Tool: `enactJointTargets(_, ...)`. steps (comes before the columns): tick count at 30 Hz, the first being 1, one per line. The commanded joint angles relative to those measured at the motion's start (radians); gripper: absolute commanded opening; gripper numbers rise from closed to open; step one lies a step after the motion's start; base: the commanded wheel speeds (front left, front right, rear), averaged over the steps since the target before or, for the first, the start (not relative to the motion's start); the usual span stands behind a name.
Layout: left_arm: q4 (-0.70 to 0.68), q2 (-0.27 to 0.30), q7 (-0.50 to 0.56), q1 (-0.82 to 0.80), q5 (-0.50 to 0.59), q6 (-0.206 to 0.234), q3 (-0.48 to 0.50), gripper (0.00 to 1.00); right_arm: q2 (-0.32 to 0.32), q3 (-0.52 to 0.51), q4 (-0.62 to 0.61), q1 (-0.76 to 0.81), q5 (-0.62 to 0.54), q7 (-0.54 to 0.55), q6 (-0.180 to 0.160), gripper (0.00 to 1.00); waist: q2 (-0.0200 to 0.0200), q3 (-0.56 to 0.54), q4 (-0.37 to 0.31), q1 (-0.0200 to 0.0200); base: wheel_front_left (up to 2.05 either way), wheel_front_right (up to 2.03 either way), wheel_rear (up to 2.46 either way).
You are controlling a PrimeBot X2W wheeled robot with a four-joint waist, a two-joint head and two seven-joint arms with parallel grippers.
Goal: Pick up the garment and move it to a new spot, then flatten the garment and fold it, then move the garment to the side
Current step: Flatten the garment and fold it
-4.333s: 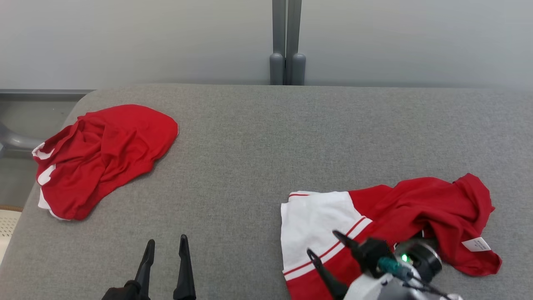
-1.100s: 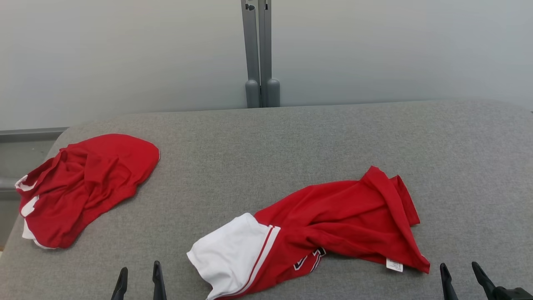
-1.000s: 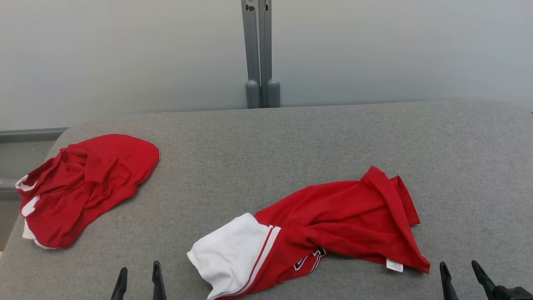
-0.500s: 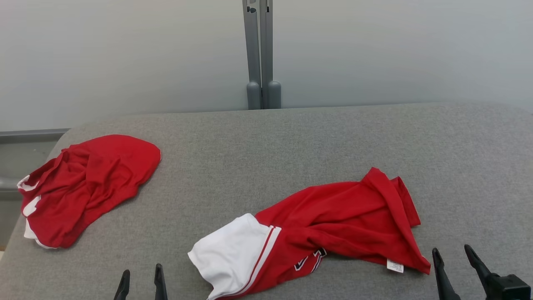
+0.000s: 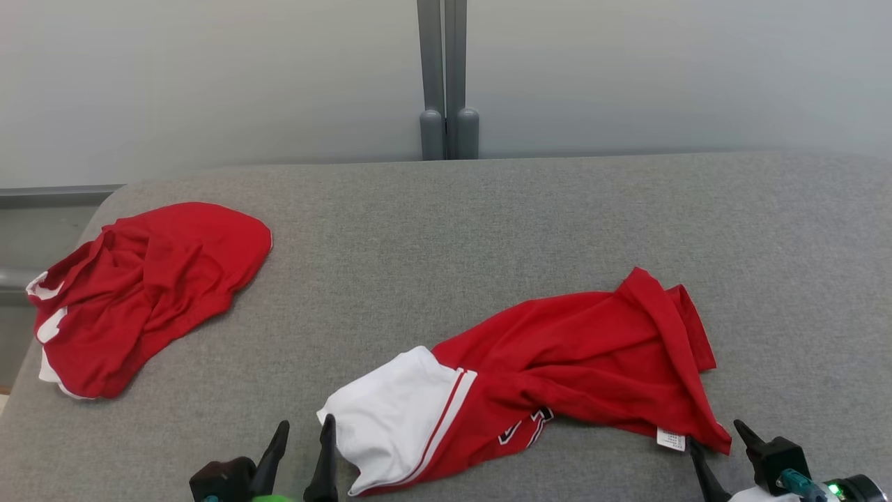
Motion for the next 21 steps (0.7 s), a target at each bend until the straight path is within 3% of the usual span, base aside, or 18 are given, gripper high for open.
enactJointTargets(1, 0.011, 0.003, 0.0, -0.029, -0.034, -0.007, -0.009, 1.0, 0.006, -0.008, 0.013, -0.015, -0.008, -0.009, -0.001, 1.0, 0.0, 0.003, -0.001, 0.0, 0.0, 0.0, 0.0)
enactJointTargets(21, 0.179, 0.005, 0.0, -0.126, -0.178, -0.024, -0.078, 1.0, 0.009, 0.057, 0.128, -0.14, 0.007, -0.032, -0.001, 1.0, 0.0, 0.043, -0.027, 0.0, 0.0, 0.0, 0.0)
